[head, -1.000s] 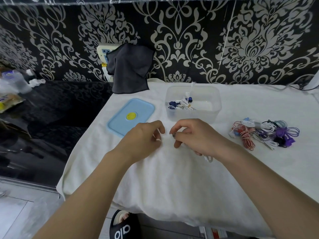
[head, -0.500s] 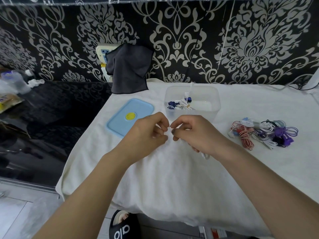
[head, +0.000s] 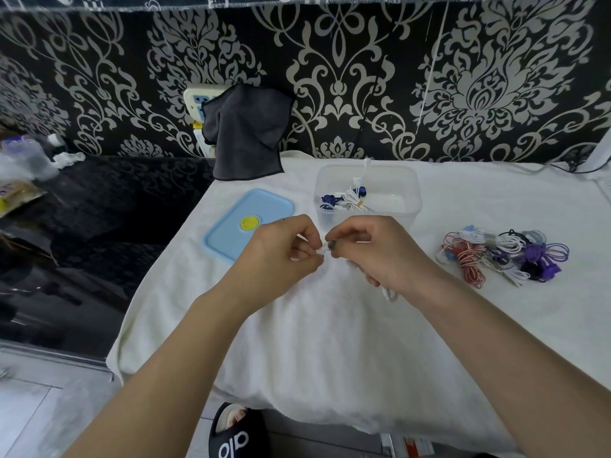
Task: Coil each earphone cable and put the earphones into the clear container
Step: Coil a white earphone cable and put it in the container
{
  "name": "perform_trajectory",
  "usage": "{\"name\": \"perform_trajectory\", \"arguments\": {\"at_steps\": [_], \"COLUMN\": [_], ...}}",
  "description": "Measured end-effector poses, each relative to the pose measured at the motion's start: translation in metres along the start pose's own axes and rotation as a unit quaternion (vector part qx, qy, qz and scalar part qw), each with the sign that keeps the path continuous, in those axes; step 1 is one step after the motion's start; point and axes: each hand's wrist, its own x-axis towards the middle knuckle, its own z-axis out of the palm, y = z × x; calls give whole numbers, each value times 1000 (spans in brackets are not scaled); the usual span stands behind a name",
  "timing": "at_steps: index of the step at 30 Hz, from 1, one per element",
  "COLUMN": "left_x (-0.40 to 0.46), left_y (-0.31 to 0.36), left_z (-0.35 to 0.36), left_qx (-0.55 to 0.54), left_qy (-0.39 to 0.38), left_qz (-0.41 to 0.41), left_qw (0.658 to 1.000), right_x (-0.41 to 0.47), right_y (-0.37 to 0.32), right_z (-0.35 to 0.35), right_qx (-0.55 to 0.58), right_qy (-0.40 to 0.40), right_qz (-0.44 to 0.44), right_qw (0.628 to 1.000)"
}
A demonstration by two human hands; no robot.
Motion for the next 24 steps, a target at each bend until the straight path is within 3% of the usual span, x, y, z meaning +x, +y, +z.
{"name": "perform_trajectory", "arguments": {"at_steps": [6, 24], "left_x": [0, -5], "left_y": [4, 11], "left_z": [0, -6], "left_qx": [-3, -24], "left_qy": [4, 18], "left_qz": [9, 77], "left_qw": [1000, 997], "right_x": [-1, -3], "right_y": [0, -9], "right_z": [-2, -11], "right_qx": [11, 131], "right_qy": [-3, -31], "right_qz": [-13, 62], "right_qw": [1000, 989]}}
